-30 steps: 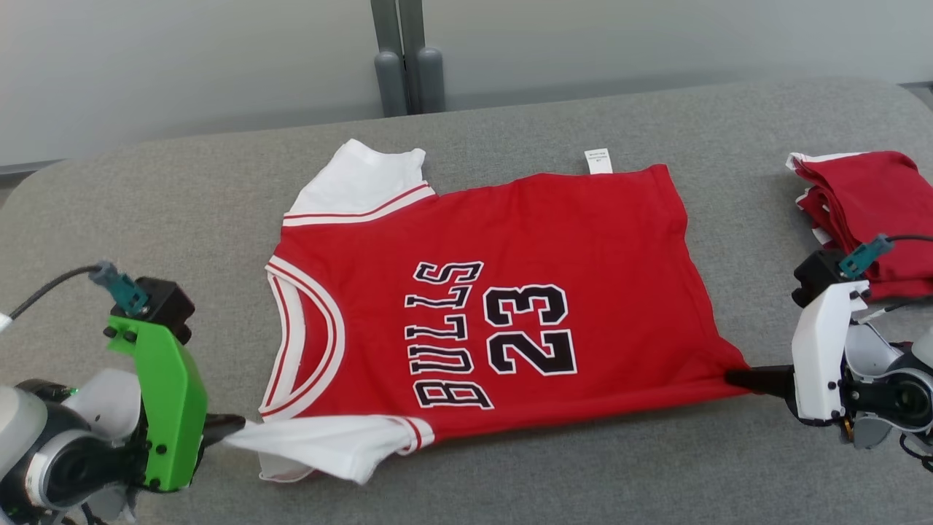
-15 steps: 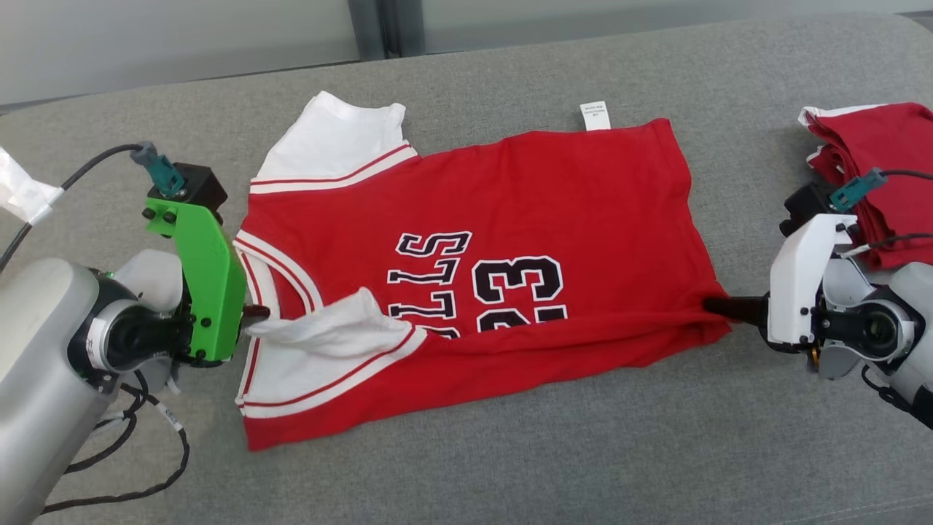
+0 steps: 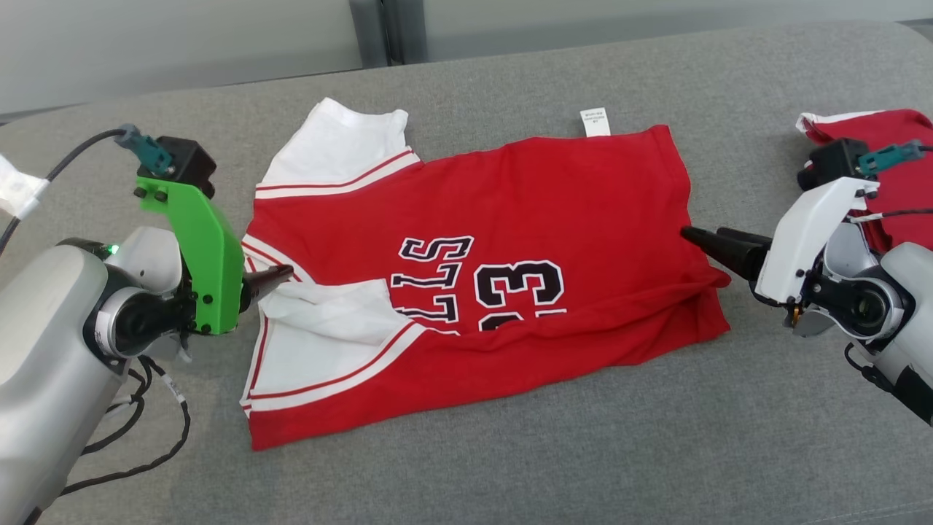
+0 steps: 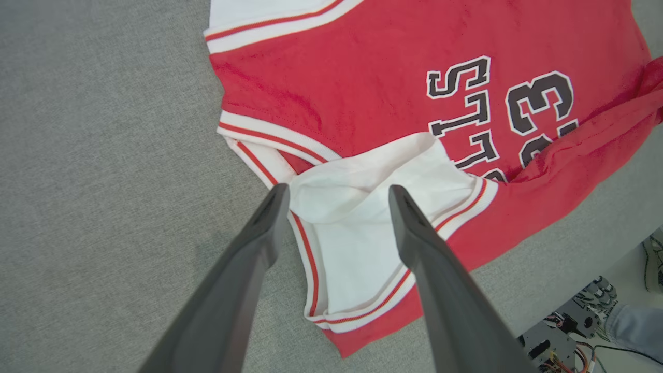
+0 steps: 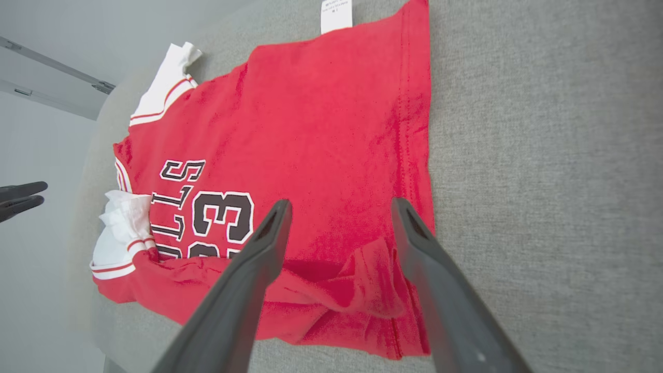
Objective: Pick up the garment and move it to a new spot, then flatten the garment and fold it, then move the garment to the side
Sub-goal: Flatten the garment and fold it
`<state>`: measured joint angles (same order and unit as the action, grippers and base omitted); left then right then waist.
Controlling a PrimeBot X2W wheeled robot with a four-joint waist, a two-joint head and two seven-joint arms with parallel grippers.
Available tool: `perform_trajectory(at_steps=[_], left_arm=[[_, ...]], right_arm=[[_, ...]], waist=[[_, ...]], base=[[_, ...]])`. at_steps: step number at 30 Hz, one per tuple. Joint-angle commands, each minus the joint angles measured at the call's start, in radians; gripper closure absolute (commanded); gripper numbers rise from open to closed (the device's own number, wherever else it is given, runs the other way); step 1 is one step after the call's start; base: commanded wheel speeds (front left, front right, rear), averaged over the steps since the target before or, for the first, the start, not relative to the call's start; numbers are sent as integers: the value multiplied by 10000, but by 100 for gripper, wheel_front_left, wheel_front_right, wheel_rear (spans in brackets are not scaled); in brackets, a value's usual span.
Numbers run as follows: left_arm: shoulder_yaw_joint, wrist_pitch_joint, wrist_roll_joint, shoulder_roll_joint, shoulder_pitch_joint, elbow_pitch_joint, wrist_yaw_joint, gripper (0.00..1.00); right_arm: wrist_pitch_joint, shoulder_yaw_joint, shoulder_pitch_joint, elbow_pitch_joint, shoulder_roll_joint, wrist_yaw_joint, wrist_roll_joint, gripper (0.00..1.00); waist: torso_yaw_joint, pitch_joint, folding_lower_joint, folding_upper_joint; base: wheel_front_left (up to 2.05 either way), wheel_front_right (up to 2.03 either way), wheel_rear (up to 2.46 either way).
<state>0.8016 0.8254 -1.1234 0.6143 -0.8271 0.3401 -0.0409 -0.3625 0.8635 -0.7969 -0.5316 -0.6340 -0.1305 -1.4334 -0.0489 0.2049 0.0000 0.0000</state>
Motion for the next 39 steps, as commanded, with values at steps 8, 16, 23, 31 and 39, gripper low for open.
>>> perform_trajectory(at_steps=[8,16,23,31,39], left_arm=[[-668,-3687,1219,309,1169,-544,39,0],[-1537,-7715,2421,597,3328,-1989,1708,0],[-2057,-10110,2909,365,5271,-2979,3085,0],[-3191,-10921,4204,-883,7102,-3514,4114,0],[-4550,-10901,5513,-2435,8463,-3516,3249,0]], right_arm=[[4720,-779,1122,1021,-248,-4,1436,0],[6285,-3257,2964,1515,171,-4,3261,0],[6271,-5964,5533,3037,1506,-4,5839,0],[6274,-6840,7235,3285,2503,-4,6970,0],[6273,-6689,7404,2537,2779,-4,7408,0]], waist=[[241,-981,0,0],[296,-1520,0,0],[328,-1647,0,0],[270,-1626,0,0],[304,-1529,0,0]], base=[[0,0,0],[0,0,0],[0,0,0],[0,0,0],[0,0,0]])
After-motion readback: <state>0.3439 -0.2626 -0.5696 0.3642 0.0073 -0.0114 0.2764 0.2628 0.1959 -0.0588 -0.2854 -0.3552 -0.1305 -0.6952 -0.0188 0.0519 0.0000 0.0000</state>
